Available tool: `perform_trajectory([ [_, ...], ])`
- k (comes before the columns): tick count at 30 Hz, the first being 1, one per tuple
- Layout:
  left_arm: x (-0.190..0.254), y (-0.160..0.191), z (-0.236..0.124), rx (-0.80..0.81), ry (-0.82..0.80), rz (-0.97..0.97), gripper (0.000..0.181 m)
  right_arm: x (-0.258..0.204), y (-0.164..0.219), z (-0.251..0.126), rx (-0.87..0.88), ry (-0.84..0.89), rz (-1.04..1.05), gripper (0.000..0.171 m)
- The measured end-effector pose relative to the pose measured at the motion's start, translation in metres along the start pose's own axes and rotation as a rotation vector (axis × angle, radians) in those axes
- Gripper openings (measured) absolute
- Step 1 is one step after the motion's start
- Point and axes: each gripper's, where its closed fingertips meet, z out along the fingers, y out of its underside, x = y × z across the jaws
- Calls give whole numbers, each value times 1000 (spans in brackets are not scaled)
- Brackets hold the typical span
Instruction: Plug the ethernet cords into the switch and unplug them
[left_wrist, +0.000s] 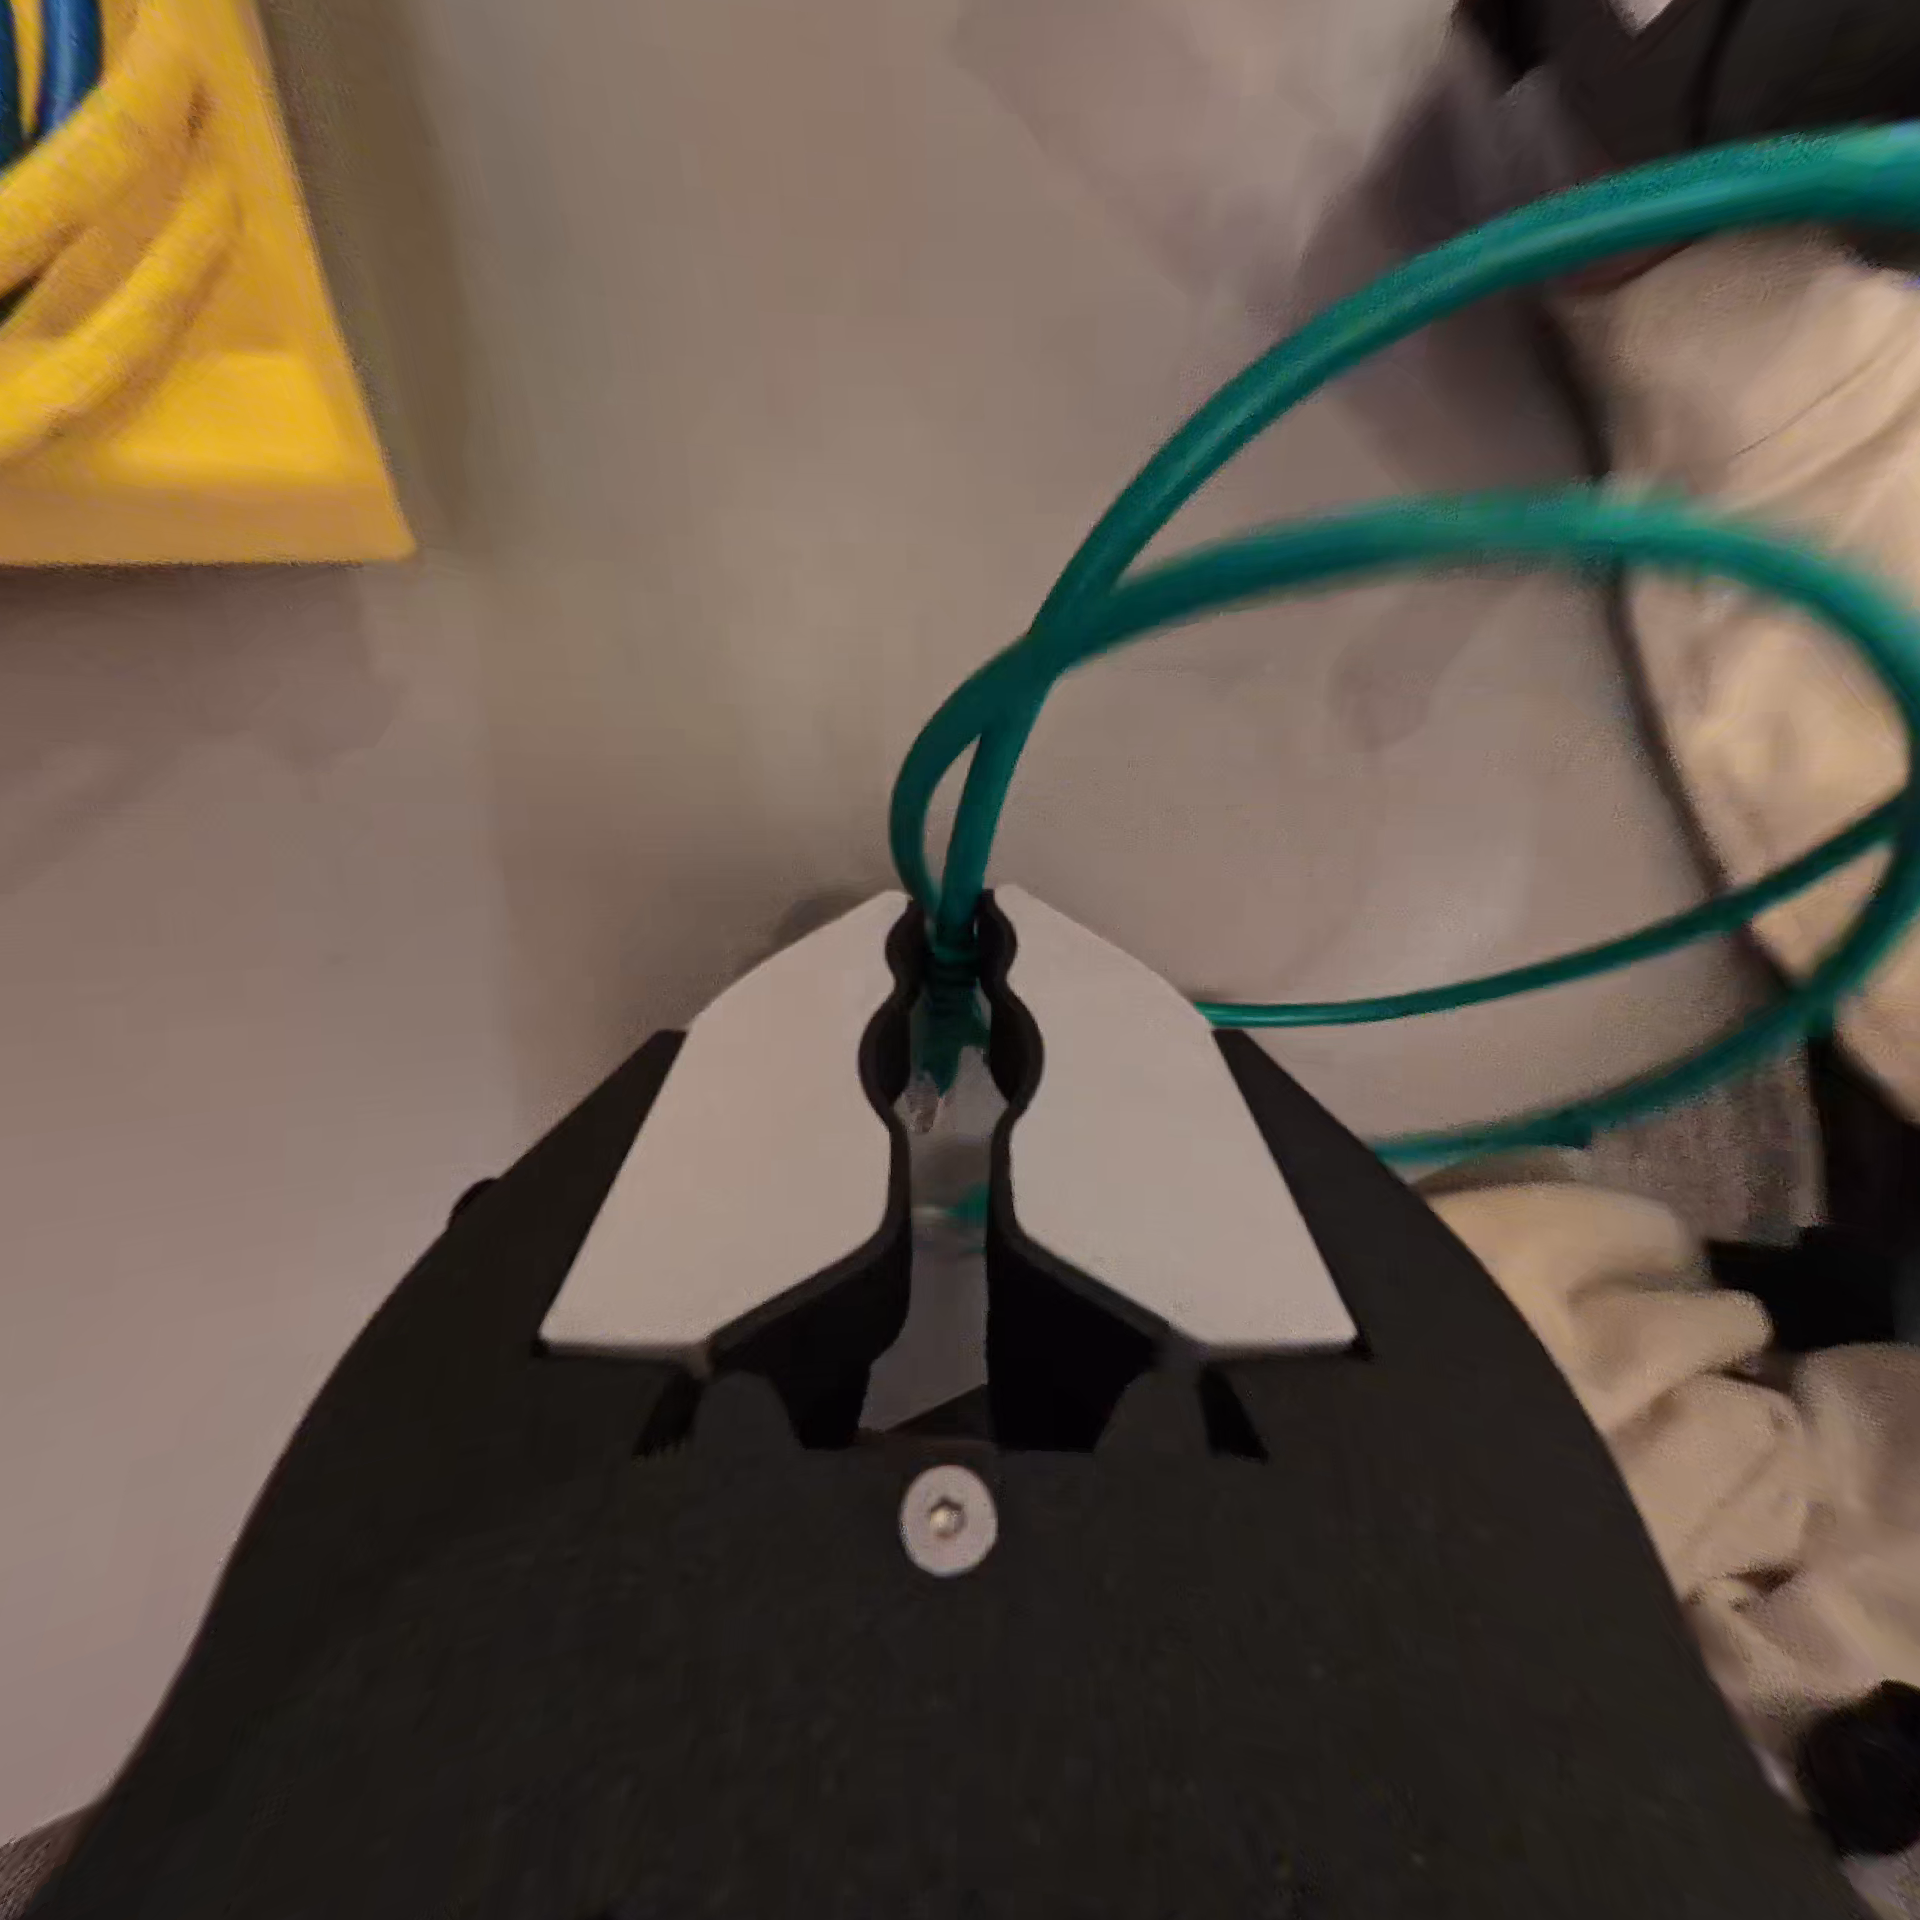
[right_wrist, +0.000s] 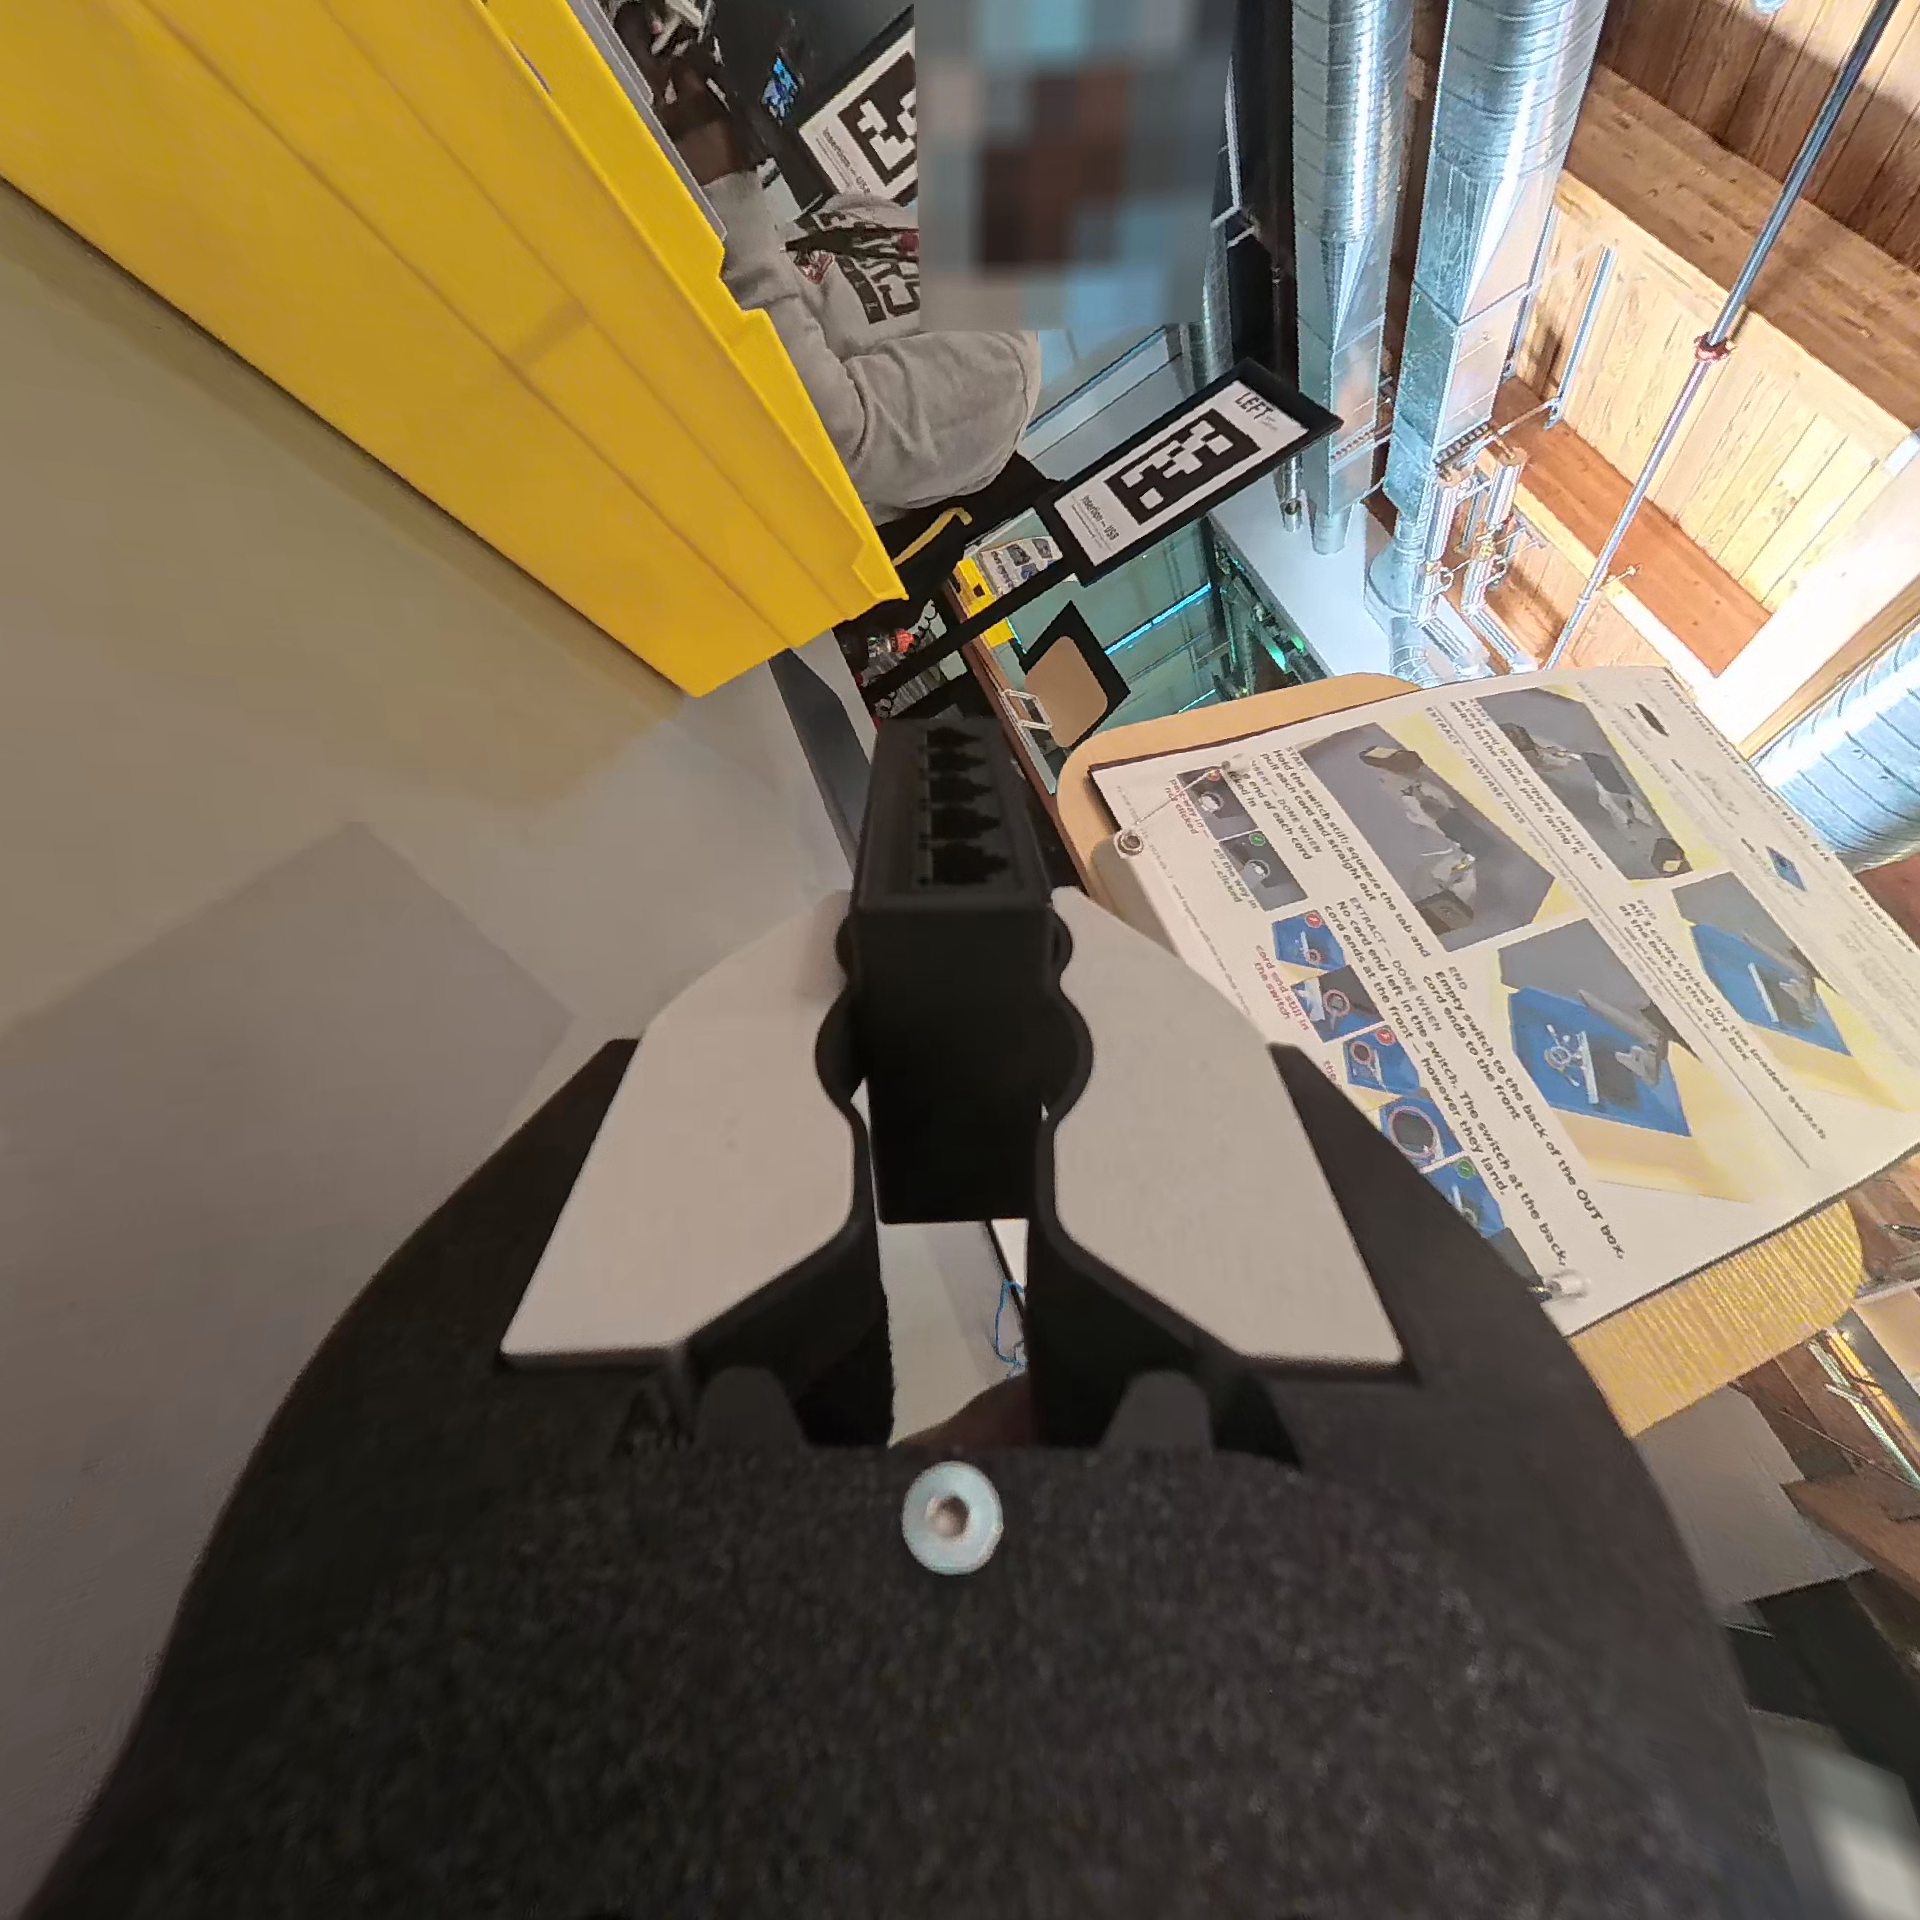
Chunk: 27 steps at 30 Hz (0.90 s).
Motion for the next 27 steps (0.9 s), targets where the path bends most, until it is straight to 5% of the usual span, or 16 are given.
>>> perform_trajectory([
  [4, -14, 14, -1, -192, 38, -26, 10, -1, 0, -1, 2, -2, -2, 29],
  [11, 10, -16, 3, 50, 351, -399, 10, -2, 2, 0, -8, -11, -2, 29],
  [22, 12, -1, -17, 110, 20, 229, 36, -5, 4, 2, -16, -24, -5, 29],
  [27, 58, 48, -5, 48, 89, 585, 44, -5, 4, 1, -20, -22, -9, 29],
])
